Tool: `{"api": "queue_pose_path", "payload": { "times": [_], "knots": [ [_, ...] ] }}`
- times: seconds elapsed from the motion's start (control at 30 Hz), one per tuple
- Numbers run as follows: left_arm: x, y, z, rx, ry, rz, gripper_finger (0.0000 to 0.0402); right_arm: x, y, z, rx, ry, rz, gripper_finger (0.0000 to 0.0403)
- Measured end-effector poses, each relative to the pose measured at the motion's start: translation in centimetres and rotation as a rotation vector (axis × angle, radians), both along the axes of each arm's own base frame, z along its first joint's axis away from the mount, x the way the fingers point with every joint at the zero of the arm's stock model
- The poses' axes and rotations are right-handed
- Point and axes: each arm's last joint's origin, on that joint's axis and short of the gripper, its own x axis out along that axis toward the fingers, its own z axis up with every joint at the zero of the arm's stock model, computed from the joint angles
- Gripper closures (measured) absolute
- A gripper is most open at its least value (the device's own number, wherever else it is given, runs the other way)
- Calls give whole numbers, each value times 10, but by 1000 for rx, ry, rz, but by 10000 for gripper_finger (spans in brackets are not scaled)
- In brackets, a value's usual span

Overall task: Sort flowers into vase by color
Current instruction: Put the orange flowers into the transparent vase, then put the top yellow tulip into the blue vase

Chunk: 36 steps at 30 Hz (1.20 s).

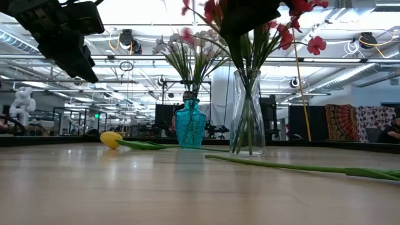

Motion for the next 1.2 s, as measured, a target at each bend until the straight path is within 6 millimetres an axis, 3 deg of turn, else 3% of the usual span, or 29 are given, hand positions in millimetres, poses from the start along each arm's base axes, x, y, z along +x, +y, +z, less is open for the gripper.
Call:
{"api": "queue_pose_path", "payload": {
  "times": [0.13, 0.37, 0.8, 0.97, 1.2],
  "knots": [
    [0, 0, 0, 0, 0, 0, 399, -5, 3, 3, 18, 16, 14, 282],
    [0, 0, 0, -32, 0, 33, 399, -19, 0, 31, 95, -30, 32, 290],
    [3, -1, 3, -82, -42, 79, 399, -60, -8, 91, 588, -33, 152, 340],
    [7, -1, 8, -96, -113, 83, 399, -73, 1, 97, 684, 82, 294, 368],
    [13, 0, 16, -84, -222, 176, 399, -101, 16, 91, 618, 320, 372, 400]
  ]
}}
